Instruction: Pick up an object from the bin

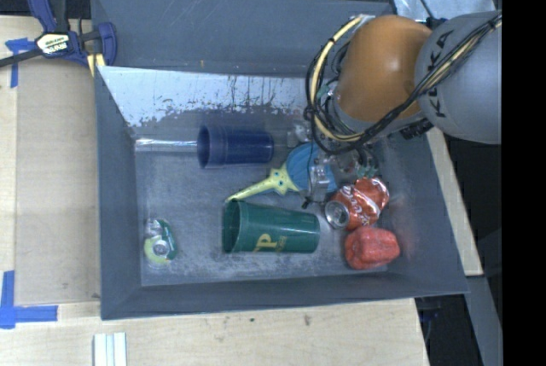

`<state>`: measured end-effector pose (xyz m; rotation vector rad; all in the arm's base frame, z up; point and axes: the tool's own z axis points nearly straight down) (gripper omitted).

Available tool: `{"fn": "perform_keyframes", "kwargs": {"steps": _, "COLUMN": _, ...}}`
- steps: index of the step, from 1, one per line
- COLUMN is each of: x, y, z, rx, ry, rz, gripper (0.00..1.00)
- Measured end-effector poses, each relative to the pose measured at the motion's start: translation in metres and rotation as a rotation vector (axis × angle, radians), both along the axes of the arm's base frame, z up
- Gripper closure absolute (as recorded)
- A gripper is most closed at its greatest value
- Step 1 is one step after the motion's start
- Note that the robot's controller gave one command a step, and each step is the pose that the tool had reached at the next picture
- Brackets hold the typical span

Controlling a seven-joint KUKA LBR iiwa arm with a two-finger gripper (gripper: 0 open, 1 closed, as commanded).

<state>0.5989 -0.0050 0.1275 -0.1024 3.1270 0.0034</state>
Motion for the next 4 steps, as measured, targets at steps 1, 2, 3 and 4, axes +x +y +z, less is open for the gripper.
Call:
{"fn": "perform_keyframes", "kwargs": {"steps": 1, "x": 0.000, "y": 0.000, "z": 0.000, "rx": 0.000, "ry": 0.000, "rz": 0.000, "gripper": 1.00}}
{"fn": "perform_keyframes", "kwargs": {"steps": 2, "x": 0.000, "y": 0.000, "z": 0.000, "rx": 0.000, "ry": 0.000, "rz": 0.000, "gripper": 0.00}}
{"fn": "perform_keyframes", "kwargs": {"steps": 3, "x": 0.000, "y": 0.000, "z": 0.000, "rx": 0.000, "ry": 0.000, "rz": -0.001, "gripper": 0.00}}
{"fn": "perform_keyframes", "kwargs": {"steps": 4, "x": 0.004, "y": -0.017, "z": -0.017, "rx": -0.002, "ry": -0.002, "rz": 0.192, "gripper": 1.00}}
